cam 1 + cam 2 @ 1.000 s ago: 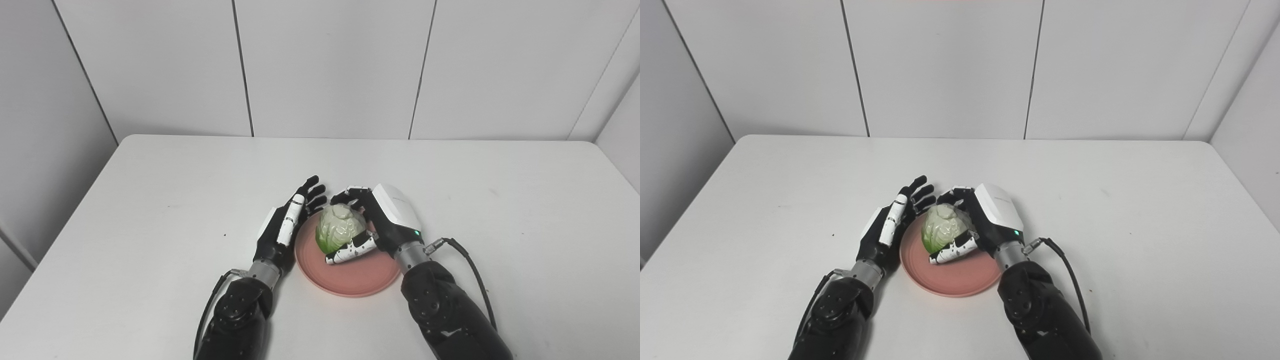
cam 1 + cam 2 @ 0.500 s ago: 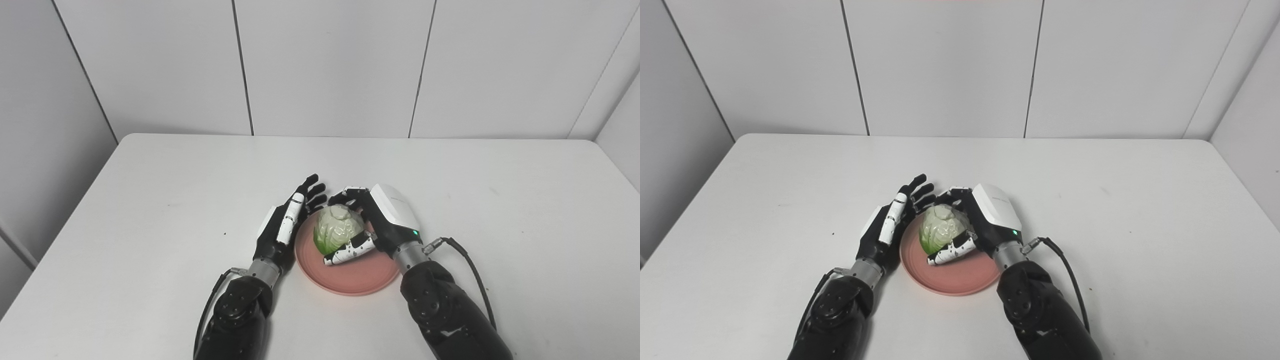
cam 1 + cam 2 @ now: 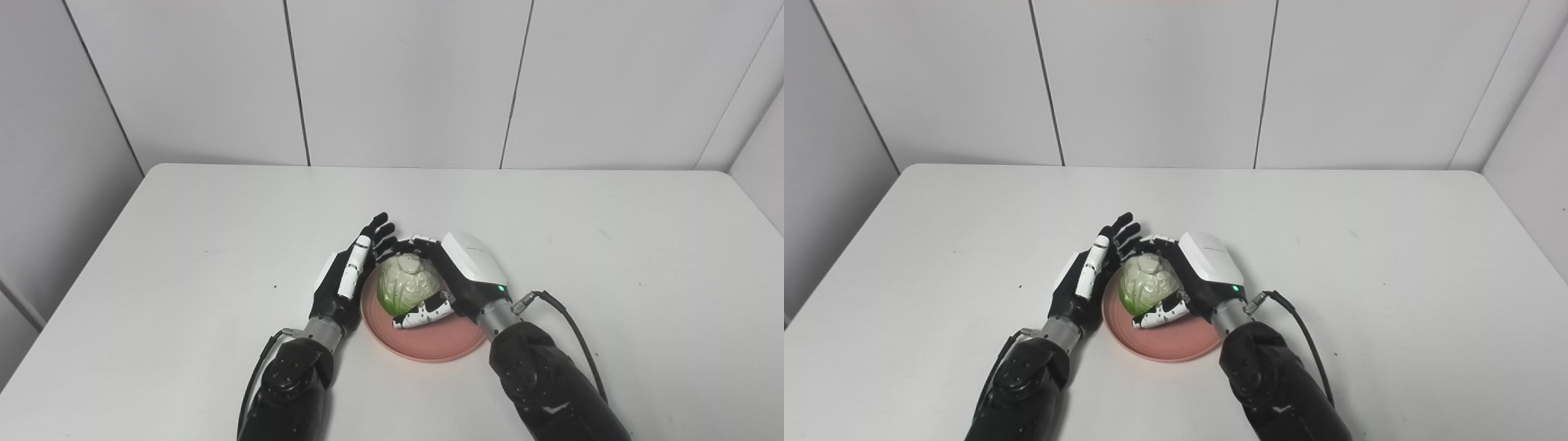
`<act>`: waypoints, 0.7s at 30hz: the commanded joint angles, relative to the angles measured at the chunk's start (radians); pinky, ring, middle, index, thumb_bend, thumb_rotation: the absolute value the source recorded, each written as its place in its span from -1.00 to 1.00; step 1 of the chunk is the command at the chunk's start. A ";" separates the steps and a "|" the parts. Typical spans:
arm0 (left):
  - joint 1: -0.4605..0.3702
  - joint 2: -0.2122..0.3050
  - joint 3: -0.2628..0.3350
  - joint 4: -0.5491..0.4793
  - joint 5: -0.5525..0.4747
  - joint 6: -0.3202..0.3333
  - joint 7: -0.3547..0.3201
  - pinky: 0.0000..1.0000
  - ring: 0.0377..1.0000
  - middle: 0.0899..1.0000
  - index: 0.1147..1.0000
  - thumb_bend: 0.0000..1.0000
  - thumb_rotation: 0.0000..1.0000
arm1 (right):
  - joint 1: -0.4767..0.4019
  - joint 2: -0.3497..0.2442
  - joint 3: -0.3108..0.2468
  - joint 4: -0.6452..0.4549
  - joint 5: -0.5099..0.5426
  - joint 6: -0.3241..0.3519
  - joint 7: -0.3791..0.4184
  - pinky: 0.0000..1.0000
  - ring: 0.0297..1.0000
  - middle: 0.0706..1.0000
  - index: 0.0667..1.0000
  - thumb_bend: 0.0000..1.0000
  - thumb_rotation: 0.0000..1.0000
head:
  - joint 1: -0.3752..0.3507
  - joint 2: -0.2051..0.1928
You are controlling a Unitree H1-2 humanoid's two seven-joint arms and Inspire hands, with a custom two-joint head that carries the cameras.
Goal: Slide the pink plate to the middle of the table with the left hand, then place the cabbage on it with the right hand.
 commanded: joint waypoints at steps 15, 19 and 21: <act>0.025 0.019 -0.021 0.016 0.016 0.052 -0.017 0.89 0.92 0.91 0.84 -0.08 1.00 | -0.044 -0.059 -0.034 -0.196 -0.046 0.010 0.111 0.33 0.62 0.81 0.94 0.96 0.02 | -0.009 0.002; 0.027 0.025 -0.021 0.014 0.014 0.043 -0.019 0.88 0.92 0.92 0.84 -0.07 1.00 | -0.034 -0.062 -0.065 -0.236 -0.030 0.012 0.125 0.33 0.60 0.78 0.91 1.00 0.09 | -0.015 0.003; 0.032 0.026 -0.017 0.006 0.006 0.045 -0.021 0.87 0.92 0.92 0.84 -0.07 1.00 | -0.024 -0.062 -0.080 -0.257 -0.030 0.018 0.131 0.33 0.60 0.77 0.90 1.00 0.13 | -0.019 0.004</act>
